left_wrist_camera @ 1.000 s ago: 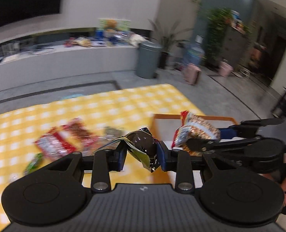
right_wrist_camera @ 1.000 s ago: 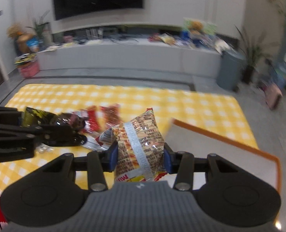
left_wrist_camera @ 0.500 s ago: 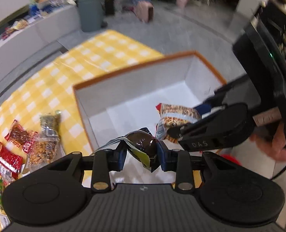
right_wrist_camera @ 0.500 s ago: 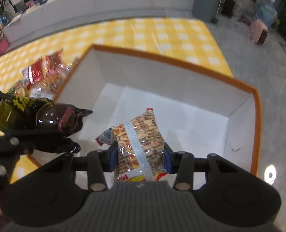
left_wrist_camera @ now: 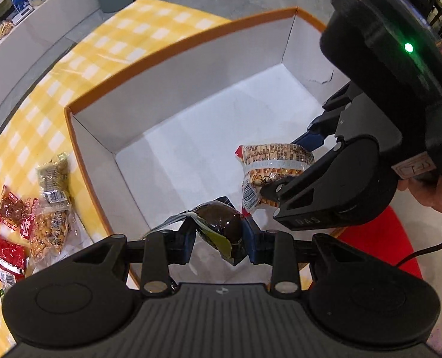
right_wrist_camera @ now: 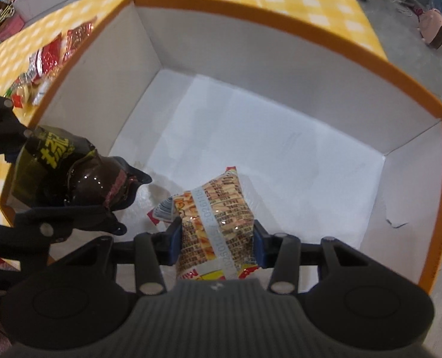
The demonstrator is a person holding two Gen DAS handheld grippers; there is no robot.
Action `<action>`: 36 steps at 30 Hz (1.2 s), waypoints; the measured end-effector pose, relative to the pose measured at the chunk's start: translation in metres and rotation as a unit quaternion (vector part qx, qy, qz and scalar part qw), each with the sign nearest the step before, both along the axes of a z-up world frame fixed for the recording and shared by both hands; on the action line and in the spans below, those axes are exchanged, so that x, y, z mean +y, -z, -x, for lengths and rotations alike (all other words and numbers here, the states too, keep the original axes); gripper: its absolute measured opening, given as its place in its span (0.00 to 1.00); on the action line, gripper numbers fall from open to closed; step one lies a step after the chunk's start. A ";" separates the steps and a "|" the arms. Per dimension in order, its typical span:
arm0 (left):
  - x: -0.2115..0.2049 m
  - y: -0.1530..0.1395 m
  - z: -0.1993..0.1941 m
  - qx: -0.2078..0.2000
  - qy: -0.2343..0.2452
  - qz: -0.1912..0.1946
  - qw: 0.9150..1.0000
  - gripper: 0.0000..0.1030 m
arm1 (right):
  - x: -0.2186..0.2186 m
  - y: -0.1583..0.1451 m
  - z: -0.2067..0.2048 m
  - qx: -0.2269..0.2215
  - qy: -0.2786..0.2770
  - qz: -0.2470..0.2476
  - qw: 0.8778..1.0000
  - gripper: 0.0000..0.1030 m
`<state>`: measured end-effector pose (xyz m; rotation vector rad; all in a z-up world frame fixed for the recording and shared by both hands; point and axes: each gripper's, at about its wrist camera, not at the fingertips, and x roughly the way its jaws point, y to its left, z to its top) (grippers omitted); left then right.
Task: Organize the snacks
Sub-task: 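Carry both snacks over the white box and open both tools to drop them, then withdraw both tools from the box back over the snack pile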
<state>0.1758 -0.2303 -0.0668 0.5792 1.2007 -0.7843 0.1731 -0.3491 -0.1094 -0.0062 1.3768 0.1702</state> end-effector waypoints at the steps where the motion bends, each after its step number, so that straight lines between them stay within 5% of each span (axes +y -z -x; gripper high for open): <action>1: -0.001 0.001 0.000 0.001 -0.001 -0.003 1.000 0.37 | 0.000 0.001 0.000 0.002 0.001 0.000 1.000 0.45; 18: 0.006 0.007 -0.005 -0.016 -0.030 -0.002 0.999 0.42 | 0.000 0.008 0.000 0.011 0.018 -0.003 1.000 0.53; 23: 0.012 -0.006 0.000 -0.025 -0.035 0.014 0.999 0.43 | 0.001 -0.001 0.005 0.006 0.029 -0.007 1.000 0.68; 36: 0.051 -0.063 0.023 -0.072 -0.076 0.105 0.989 0.43 | 0.014 -0.060 0.035 -0.093 0.068 -0.005 0.993 0.73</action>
